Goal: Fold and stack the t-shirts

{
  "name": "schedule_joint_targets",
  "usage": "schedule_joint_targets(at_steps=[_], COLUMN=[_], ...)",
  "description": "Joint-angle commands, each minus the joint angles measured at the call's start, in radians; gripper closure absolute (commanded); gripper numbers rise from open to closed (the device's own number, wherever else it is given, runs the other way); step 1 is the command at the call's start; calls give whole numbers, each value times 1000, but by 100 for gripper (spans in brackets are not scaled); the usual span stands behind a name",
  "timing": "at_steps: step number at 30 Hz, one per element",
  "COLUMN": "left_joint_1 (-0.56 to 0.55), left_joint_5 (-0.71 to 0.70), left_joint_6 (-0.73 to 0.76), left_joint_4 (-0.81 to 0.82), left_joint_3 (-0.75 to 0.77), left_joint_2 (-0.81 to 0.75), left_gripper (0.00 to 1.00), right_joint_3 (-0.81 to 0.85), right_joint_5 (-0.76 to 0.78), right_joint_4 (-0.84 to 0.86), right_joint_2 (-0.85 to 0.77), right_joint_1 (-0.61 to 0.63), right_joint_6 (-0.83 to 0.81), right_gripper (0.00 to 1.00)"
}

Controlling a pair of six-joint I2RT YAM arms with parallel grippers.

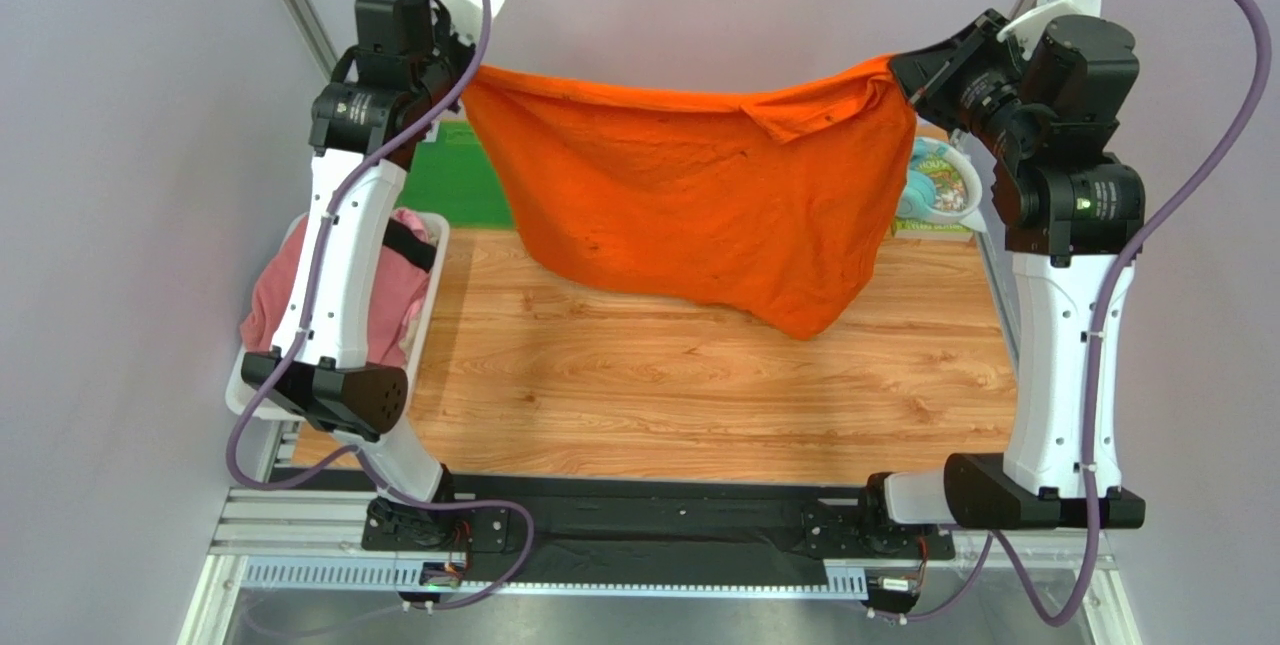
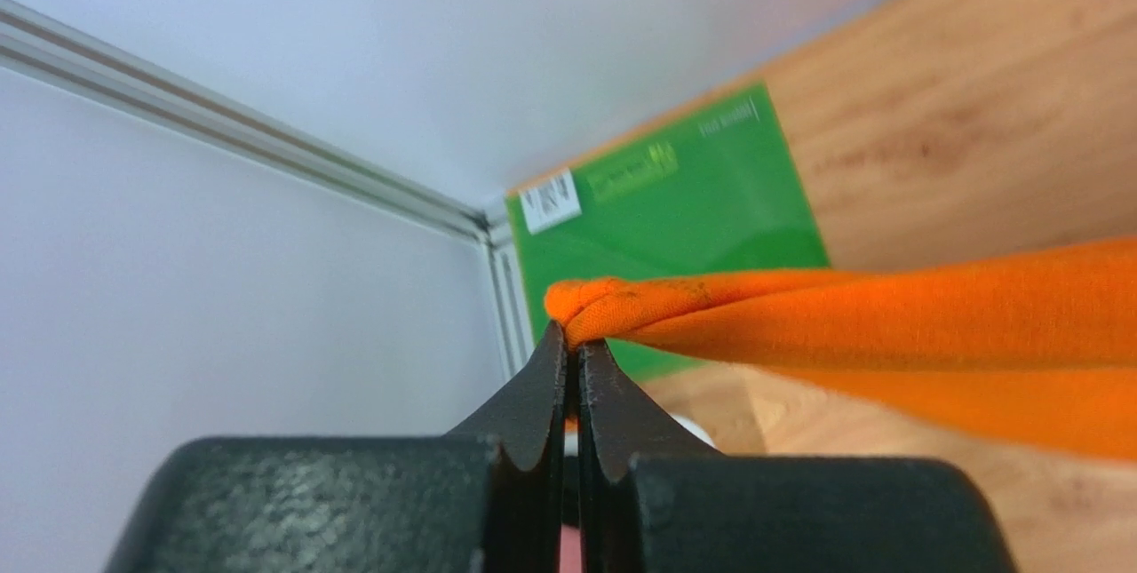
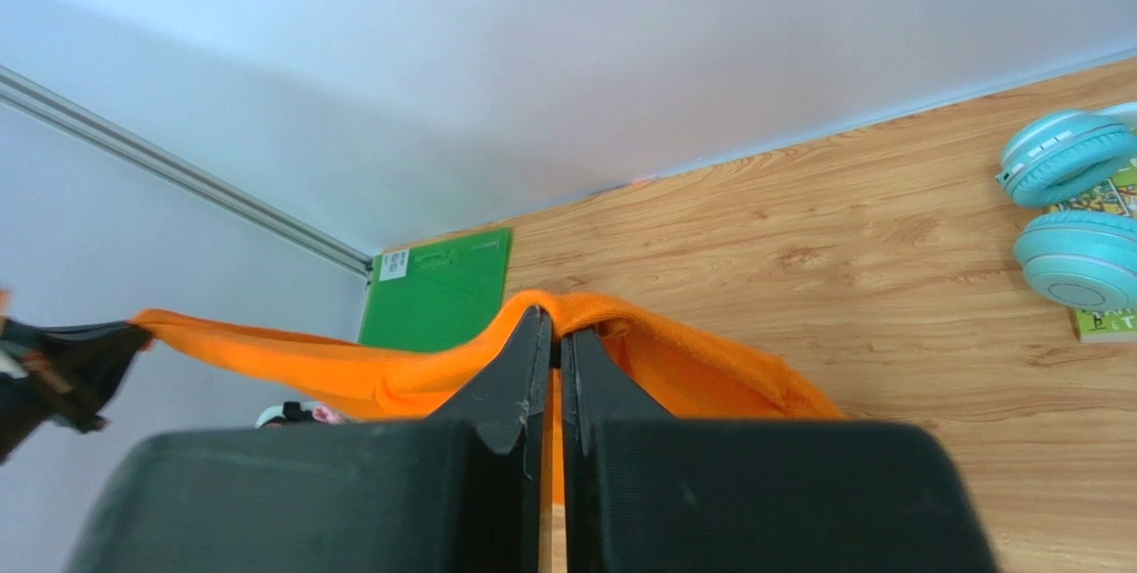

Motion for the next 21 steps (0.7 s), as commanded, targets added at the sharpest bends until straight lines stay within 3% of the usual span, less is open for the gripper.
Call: schedule_joint_targets(at_steps=[1,6,9,11,13,17,21], left_joint_1=[8,11,11,11,14,17,5], left_joint_5=[-15,-100,-130,-172,-213,-167,-131], left_joint_6=[-21,24,53,62,24,-16,-42], left_joint_4=[1,-54,-6,99,180,356,267], left_joint_3=[124,412,554,548,504,344,402], left_joint_2=[123,458,563,562,507,292,249], left_gripper=[100,100,100,100,100,100,100], right_joint_3=[-6,55,236,403,459,405,335], right_joint_5=[41,14,-17,-49,-81,-102,-105], right_joint_4=[80,135,131,120,147,252,247], right_joint_2=[98,294,446,527,532,422,295], right_joint_1=[-8,-8,-41,-51,-52,-52,-52], right_joint_6=[-28,-22,-16,-1,7,1,-8], right_gripper=[100,100,100,100,100,100,100])
